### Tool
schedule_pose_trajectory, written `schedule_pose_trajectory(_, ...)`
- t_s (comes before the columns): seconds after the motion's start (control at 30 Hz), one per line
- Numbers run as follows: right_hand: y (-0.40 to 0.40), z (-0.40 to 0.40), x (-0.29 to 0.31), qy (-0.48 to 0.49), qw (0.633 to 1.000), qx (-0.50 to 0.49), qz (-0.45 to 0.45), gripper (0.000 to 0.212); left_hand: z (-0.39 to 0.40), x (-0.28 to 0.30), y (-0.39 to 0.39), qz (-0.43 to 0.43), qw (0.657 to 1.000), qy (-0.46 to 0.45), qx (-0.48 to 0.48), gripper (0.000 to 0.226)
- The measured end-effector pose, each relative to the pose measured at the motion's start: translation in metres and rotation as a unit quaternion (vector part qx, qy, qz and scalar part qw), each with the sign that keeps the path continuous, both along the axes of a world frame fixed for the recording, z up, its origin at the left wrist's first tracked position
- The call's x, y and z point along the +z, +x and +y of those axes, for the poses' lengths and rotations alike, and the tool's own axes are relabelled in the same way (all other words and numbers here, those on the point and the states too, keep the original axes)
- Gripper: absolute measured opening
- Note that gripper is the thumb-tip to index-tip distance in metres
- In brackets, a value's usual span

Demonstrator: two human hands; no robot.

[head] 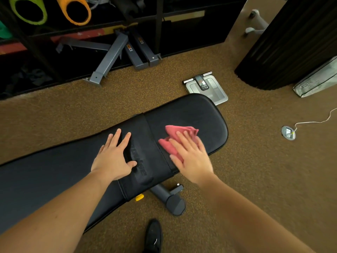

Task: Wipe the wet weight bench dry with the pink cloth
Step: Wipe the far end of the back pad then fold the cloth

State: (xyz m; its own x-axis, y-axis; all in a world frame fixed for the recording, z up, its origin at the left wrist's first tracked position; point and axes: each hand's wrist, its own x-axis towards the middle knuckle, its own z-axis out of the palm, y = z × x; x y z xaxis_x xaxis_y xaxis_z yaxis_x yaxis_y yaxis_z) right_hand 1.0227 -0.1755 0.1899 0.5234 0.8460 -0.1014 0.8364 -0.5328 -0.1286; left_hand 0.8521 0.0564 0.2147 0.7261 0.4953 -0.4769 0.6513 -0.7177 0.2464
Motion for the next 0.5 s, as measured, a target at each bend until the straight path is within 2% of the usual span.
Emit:
schedule_pose_trajectory(0.13,0.04,-0.031,0.003,0.005,0.989,-0.146,0.002,0.057,-0.001,-0.001,0.0,0.003,1.0,-0.002,0.002,0.104)
schedule_pose_trajectory(0.2,0.055,-0.043,0.003,0.026,0.979,-0.199,0.031,0.056,0.0,-0.001,0.0,0.006,1.0,-0.004,0.001,0.105)
schedule_pose_trajectory(0.33,0.079,-0.045,0.018,0.128,0.92,-0.341,0.146,0.048,0.002,-0.001,0.002,0.016,1.0,-0.007,-0.002,0.106)
schedule_pose_trajectory(0.4,0.081,-0.043,0.027,0.118,0.918,-0.37,0.076,0.044,0.002,0.001,0.002,0.02,1.0,-0.005,-0.003,0.106)
schedule_pose_trajectory(0.47,0.076,-0.04,0.037,0.124,0.925,-0.356,-0.046,0.04,0.001,0.001,0.002,0.019,1.0,-0.004,-0.003,0.106)
schedule_pose_trajectory(0.5,0.068,-0.037,0.042,0.14,0.931,-0.329,-0.074,0.038,0.001,0.002,0.002,0.018,1.0,-0.003,-0.003,0.106)
